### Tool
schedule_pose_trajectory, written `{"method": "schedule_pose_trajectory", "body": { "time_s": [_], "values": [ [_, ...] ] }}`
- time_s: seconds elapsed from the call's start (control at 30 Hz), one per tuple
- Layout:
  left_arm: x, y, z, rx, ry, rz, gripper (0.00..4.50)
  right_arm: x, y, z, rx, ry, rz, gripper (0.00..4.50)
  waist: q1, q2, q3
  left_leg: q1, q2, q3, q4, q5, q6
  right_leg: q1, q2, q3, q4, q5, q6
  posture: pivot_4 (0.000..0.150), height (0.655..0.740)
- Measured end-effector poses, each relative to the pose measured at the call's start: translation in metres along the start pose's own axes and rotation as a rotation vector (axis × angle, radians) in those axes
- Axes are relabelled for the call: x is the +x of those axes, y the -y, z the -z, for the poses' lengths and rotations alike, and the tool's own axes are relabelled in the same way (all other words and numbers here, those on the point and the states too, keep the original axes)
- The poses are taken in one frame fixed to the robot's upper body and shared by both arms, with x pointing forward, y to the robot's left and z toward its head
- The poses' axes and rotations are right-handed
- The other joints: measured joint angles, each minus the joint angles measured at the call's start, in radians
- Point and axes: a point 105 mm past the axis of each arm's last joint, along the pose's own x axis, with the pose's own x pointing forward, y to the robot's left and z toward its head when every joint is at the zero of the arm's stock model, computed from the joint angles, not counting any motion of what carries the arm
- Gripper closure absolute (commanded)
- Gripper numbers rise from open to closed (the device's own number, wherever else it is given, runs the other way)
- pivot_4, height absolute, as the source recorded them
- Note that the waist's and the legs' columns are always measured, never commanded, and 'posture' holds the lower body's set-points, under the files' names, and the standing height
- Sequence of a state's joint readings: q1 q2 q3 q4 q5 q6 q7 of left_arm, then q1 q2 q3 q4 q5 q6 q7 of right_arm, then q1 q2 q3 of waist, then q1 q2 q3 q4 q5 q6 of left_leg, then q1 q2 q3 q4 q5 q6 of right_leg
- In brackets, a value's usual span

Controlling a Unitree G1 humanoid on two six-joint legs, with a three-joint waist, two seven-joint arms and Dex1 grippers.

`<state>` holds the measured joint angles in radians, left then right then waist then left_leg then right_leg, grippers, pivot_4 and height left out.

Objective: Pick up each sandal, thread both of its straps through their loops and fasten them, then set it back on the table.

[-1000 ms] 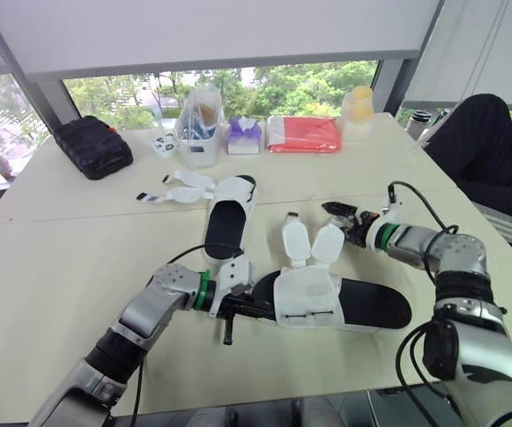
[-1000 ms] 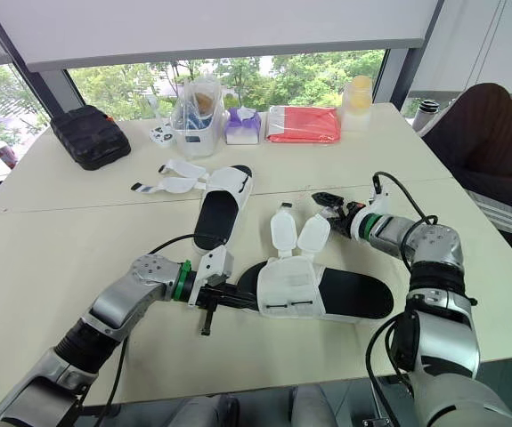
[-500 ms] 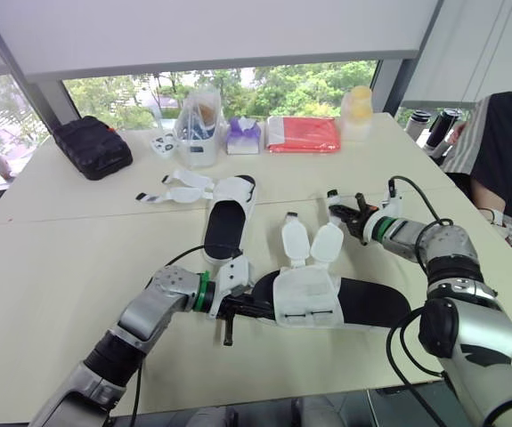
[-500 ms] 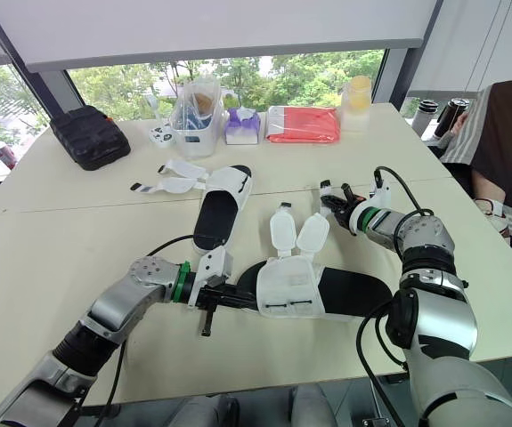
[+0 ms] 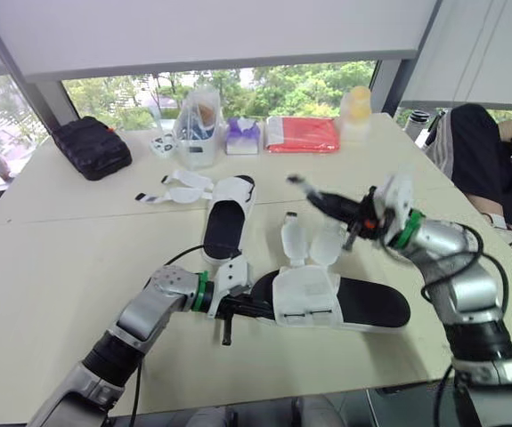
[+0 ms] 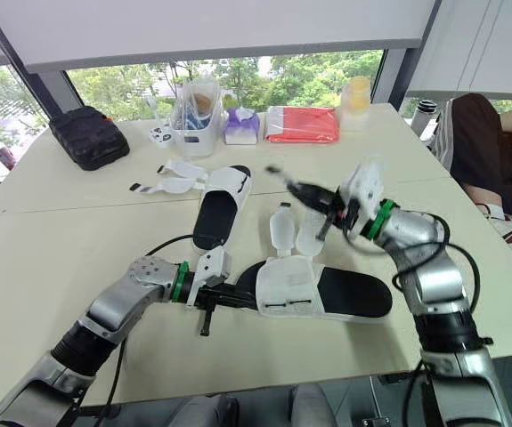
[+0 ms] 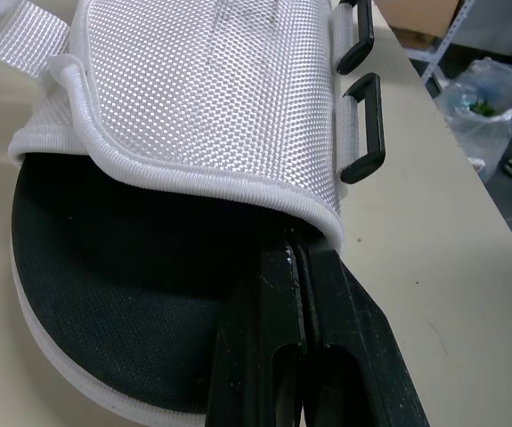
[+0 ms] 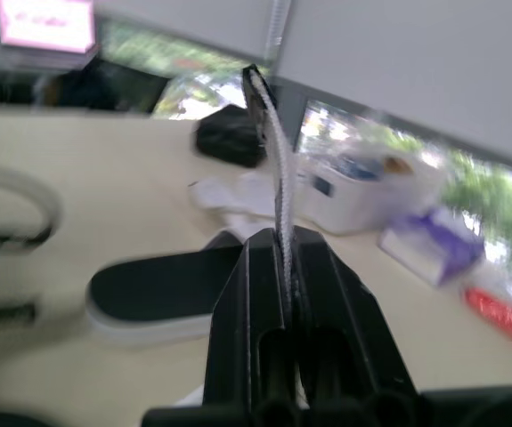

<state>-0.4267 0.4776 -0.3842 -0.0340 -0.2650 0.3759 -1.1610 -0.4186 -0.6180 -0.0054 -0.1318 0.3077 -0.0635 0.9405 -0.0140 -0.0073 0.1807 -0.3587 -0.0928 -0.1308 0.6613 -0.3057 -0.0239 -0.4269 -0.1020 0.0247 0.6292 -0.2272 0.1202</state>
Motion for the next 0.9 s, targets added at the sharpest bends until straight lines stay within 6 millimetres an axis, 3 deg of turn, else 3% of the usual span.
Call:
{"method": "schedule_pose_trajectory", "body": {
  "time_s": [0.13, 0.3, 0.4, 0.6, 0.8, 0.9],
  "values": [
    [-0.001, 0.0, 0.001, -0.003, -0.002, 0.003, 4.5, -0.017, -0.043, -0.007, -0.36, 0.05, -0.238, 4.47, -0.001, 0.0, 0.0, 0.002, 0.0, 0.0, 0.0, 0.0, 0.0, 0.002, 0.0, 0.0, -0.001, 0.0, 0.0, 0.15, 0.74],
    [0.001, 0.0, 0.001, -0.007, 0.002, 0.007, 4.5, -0.034, -0.061, -0.003, -0.72, 0.125, -0.413, 4.47, 0.0, -0.001, 0.0, 0.003, 0.0, 0.001, 0.001, 0.0, 0.0, 0.003, 0.001, 0.0, -0.001, 0.0, 0.0, 0.15, 0.74],
    [0.001, -0.002, 0.0, -0.003, 0.0, 0.011, 4.5, -0.038, -0.062, 0.009, -0.854, 0.132, -0.464, 3.62, 0.0, -0.001, 0.0, 0.003, 0.0, 0.001, 0.001, 0.0, 0.0, 0.003, 0.001, 0.0, 0.0, 0.0, 0.0, 0.15, 0.74],
    [0.004, -0.002, 0.0, -0.001, 0.006, 0.015, 4.5, -0.044, -0.054, 0.022, -0.952, 0.096, -0.45, 0.61, 0.005, -0.001, 0.0, 0.002, 0.0, 0.0, 0.001, 0.0, 0.0, 0.003, 0.001, 0.001, 0.0, 0.0, 0.0, 0.15, 0.74],
    [0.005, -0.002, 0.0, -0.001, 0.009, 0.016, 4.5, -0.083, -0.035, 0.033, -0.96, -0.083, -0.326, 0.61, 0.006, -0.001, 0.0, 0.002, 0.0, 0.0, 0.001, 0.0, 0.0, 0.003, 0.001, 0.001, 0.0, 0.0, -0.001, 0.15, 0.74],
    [0.005, -0.002, 0.0, -0.004, 0.011, 0.014, 4.5, -0.108, -0.027, 0.045, -0.858, -0.228, -0.207, 0.61, 0.006, -0.001, 0.0, 0.003, 0.0, 0.0, 0.001, 0.0, 0.0, 0.004, 0.001, 0.001, 0.0, 0.0, -0.001, 0.15, 0.74]
  ]
}}
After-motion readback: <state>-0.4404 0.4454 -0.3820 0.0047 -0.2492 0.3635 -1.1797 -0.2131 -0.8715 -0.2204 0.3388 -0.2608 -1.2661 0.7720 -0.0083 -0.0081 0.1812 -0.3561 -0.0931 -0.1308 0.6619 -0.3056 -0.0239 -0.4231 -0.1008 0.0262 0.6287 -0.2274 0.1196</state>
